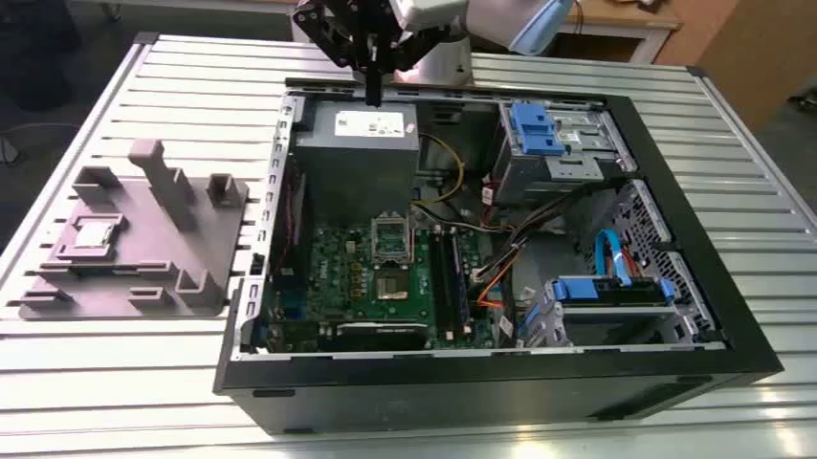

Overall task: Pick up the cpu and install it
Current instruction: 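Reach for the cpu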

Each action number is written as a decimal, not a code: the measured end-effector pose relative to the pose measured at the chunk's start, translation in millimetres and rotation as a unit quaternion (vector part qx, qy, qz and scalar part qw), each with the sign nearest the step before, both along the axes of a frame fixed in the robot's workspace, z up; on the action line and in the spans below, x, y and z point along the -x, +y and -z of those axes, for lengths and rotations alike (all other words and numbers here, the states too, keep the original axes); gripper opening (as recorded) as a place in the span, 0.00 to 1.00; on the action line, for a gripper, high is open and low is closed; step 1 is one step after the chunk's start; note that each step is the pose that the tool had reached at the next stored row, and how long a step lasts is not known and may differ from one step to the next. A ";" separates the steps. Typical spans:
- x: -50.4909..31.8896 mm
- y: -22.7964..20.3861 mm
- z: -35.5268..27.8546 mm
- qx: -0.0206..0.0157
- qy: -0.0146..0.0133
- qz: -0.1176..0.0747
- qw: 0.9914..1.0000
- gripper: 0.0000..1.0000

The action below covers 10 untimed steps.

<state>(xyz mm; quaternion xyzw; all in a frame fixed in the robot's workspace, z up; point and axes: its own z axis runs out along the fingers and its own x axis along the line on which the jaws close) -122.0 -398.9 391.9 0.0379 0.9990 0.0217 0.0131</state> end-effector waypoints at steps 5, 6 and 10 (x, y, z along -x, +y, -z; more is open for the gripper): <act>0.0 0.0 0.4 0.000 0.000 0.000 1.000 0.10; 0.0 0.0 0.4 0.000 0.000 0.000 1.000 0.10; 0.1 0.0 0.5 0.000 0.000 0.000 1.000 0.10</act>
